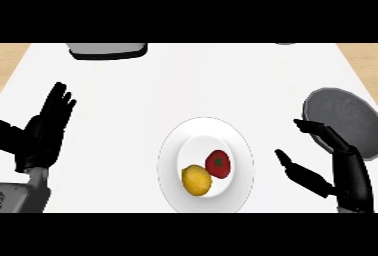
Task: Pick the tomato from the plate and place it in the pan
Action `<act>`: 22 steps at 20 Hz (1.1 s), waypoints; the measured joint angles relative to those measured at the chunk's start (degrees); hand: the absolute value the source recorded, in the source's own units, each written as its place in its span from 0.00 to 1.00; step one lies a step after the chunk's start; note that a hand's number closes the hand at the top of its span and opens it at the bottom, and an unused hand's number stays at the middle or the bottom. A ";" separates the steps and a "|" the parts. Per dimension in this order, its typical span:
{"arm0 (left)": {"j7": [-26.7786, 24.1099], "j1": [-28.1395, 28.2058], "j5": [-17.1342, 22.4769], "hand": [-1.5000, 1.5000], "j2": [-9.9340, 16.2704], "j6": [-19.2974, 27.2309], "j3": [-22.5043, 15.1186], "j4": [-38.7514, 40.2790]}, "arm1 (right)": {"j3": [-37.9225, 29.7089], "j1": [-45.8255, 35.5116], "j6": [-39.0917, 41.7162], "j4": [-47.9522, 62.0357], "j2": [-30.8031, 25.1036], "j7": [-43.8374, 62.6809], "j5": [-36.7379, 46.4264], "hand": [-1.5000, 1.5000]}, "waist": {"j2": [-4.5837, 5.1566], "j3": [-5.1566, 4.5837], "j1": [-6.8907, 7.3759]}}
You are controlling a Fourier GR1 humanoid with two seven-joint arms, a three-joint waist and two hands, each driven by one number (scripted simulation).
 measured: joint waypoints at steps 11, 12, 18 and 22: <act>2.06 -1.41 -0.43 0.50 -1.69 -1.78 -1.22 -1.80 | 3.62 6.18 8.37 -21.74 -12.60 21.72 17.28 0.00 | 0.96 0.04 3.01; 2.11 -1.53 -0.72 0.50 -1.95 -1.70 -1.45 -1.75 | 4.08 4.89 10.47 -22.65 -13.51 24.78 18.28 0.00 | 1.01 0.04 3.23; 2.00 -1.75 -1.81 0.50 -3.00 -1.90 -2.09 -1.87 | 9.22 -7.41 23.42 -21.08 -14.33 40.74 21.81 0.00 | 1.25 0.03 4.68; 2.37 -3.28 -1.92 0.50 -3.14 -2.38 -1.43 -0.51 | 14.04 -12.01 31.96 -18.08 -12.70 47.51 20.09 0.00 | 1.35 0.04 4.73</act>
